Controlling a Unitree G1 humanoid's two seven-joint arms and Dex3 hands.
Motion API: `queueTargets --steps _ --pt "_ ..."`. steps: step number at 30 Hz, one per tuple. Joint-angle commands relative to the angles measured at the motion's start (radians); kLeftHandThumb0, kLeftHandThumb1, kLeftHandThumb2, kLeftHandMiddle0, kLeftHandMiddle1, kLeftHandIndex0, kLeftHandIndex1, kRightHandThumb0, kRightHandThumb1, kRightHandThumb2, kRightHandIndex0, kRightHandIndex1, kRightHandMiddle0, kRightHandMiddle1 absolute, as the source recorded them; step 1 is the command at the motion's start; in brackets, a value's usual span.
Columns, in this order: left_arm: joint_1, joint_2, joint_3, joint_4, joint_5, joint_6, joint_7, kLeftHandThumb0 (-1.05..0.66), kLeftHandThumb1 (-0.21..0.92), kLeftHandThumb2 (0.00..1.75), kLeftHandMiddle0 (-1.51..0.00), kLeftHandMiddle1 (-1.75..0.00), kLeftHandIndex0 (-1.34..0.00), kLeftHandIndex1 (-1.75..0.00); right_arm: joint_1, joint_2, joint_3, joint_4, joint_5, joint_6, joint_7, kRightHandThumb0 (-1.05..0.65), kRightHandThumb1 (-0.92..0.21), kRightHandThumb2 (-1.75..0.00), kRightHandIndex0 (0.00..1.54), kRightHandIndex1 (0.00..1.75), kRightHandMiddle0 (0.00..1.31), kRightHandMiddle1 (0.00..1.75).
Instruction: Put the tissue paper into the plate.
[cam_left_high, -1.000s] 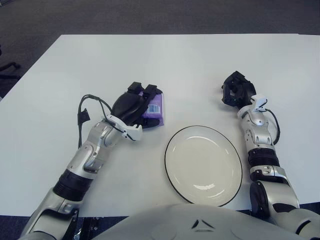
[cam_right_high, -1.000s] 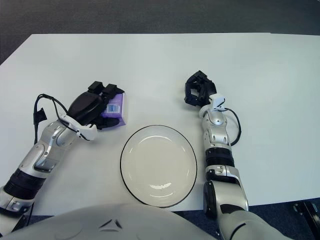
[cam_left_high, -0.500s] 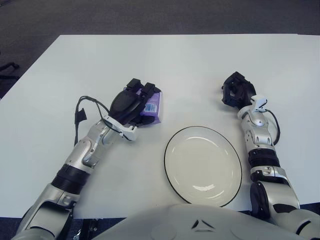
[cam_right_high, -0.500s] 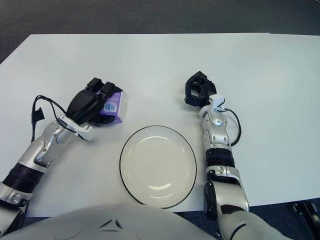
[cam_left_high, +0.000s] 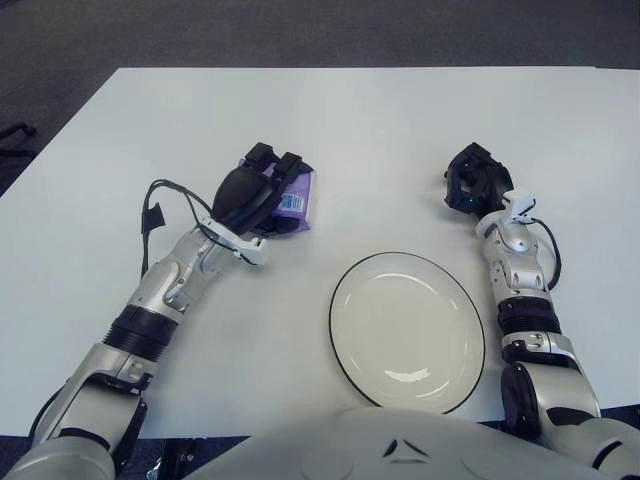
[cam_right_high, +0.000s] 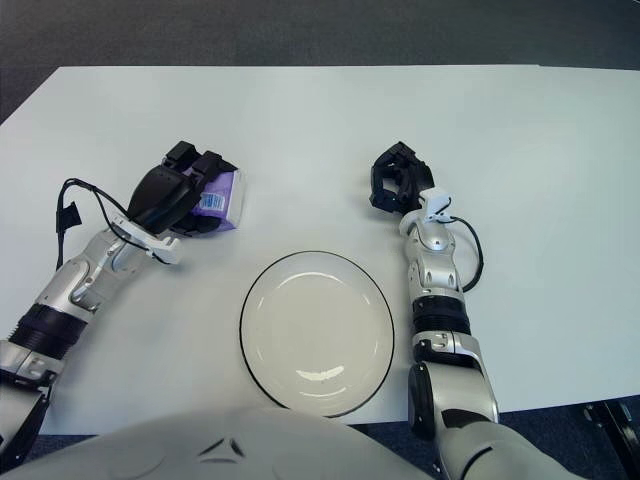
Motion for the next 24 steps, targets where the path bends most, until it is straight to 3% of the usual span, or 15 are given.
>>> queueTargets --steps 1,12,19,24 --pt "-0.015 0.015 0.013 0.022 -0.01 -0.025 0.008 0.5 0.23 1.42 -0.67 -1.75 -0.87 -1.75 0.134 0.027 0.005 0.085 0.006 0.014 0.002 -0.43 -0.5 -1.1 1.26 1.75 0.48 1.75" --pt "-0.101 -0.04 0.05 -0.014 -0.069 -0.069 0.033 0.52 0.17 1.49 -0.72 -1.75 -0.96 -1.75 0.132 0.021 0.004 0.093 0.007 0.012 0.005 -0.43 -0.5 -1.1 1.26 1.75 0.47 1.75" --pt "-0.18 -0.096 0.055 -0.109 -0.103 -0.036 -0.039 0.53 0.17 1.5 -0.73 -1.75 -0.96 -1.75 0.131 0.019 0.005 0.097 0.01 0.008 0.008 -0.43 -0.5 -1.1 1.26 1.75 0.48 1.75" --pt "-0.225 -0.102 0.056 -0.128 -0.12 -0.05 -0.078 0.53 0.17 1.5 -0.73 -1.75 -0.95 -1.75 0.129 0.018 0.007 0.1 0.007 0.008 0.006 -0.43 -0.5 -1.1 1.26 1.75 0.48 1.75"
